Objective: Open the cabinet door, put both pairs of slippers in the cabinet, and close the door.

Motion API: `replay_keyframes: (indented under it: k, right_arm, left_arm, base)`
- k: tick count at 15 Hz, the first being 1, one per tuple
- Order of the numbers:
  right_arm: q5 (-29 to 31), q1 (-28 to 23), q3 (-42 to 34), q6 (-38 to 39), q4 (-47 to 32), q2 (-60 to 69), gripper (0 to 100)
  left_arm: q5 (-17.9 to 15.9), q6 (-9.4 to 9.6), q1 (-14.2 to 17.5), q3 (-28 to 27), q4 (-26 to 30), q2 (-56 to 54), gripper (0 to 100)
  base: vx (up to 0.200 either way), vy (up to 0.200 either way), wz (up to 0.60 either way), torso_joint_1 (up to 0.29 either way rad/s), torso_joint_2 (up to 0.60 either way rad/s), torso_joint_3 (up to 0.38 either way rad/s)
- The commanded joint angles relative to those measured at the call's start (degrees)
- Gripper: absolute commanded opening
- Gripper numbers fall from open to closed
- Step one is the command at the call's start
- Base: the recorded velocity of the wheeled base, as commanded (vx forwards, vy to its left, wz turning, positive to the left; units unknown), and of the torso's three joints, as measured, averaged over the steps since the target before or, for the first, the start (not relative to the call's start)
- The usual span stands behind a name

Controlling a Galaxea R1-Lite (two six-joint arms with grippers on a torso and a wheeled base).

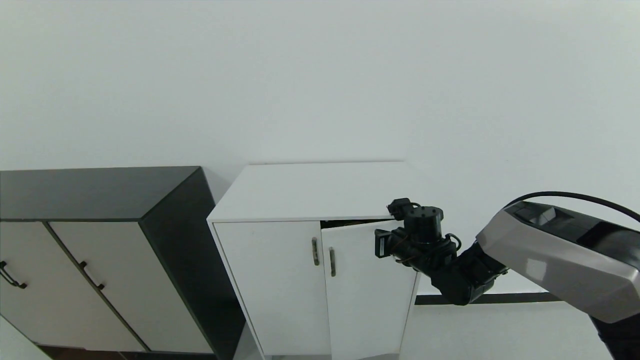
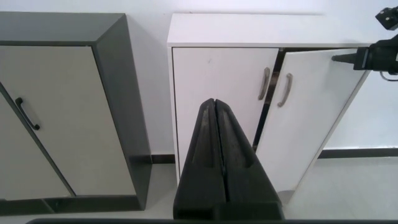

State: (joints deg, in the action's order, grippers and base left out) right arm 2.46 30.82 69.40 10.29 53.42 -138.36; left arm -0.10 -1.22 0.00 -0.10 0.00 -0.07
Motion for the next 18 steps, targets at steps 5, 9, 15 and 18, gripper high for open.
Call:
replay_keyframes:
  k: [5, 9, 15, 18]
  right_arm:
    - [0.1, -0.2, 6.0, 0.0, -3.2, -2.3, 0]
    - [0.4, -0.3, 6.5, 0.0, -3.4, -2.8, 0]
    - [0.4, -0.2, 3.7, 0.1, -3.1, -0.1, 0]
    - [2.3, 1.5, -4.9, 0.0, -1.6, 6.9, 0]
  left_arm:
    - [0.0, -0.01, 0.0, 0.0, 0.0, 0.1, 0]
    - [0.0, -0.01, 0.0, 0.0, 0.0, 0.1, 0]
    - [0.0, -0.01, 0.0, 0.0, 0.0, 0.1, 0]
    - [0.0, -0.01, 0.0, 0.0, 0.0, 0.1, 0]
  base:
    - [0.0, 0.0, 0.0, 0.0, 0.0, 0.0]
    - [0.0, 0.0, 0.0, 0.0, 0.0, 0.0]
    - [0.0, 0.0, 0.0, 0.0, 0.0, 0.0]
    - [0.0, 0.0, 0.0, 0.0, 0.0, 0.0]
